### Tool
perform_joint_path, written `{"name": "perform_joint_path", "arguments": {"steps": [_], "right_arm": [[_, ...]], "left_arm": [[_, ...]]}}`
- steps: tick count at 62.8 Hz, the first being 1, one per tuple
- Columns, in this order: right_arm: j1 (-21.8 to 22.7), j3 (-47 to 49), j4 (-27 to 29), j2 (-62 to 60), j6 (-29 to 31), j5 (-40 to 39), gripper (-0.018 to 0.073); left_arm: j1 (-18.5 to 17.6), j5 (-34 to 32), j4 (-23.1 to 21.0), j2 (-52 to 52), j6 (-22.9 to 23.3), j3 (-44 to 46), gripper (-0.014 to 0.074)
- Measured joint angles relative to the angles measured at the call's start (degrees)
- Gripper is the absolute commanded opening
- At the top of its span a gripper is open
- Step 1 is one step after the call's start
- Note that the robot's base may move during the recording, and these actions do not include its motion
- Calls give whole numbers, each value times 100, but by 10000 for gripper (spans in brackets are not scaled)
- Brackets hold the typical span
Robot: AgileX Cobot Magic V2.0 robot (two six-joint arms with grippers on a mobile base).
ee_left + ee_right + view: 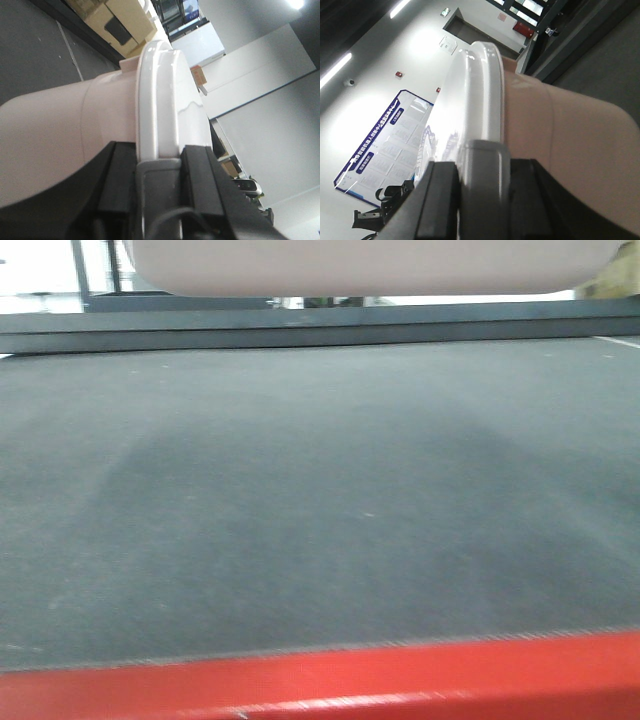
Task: Grab white bin and place on right shelf
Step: 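Hold the bin raised with both grippers while the base turns away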
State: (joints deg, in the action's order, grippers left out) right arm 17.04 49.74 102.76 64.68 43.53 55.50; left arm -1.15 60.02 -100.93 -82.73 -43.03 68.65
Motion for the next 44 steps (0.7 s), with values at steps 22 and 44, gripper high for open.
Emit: {"name": "perform_joint_path", "arguments": {"steps": [22,44], "right_arm": [[-21,0,-11,0,-7,-154,69],[-35,0,-11,0,-7,-342,69]], "left_arm": [[0,0,10,0,0,0,-127],[-34,0,29,0,0,0,-127]]}}
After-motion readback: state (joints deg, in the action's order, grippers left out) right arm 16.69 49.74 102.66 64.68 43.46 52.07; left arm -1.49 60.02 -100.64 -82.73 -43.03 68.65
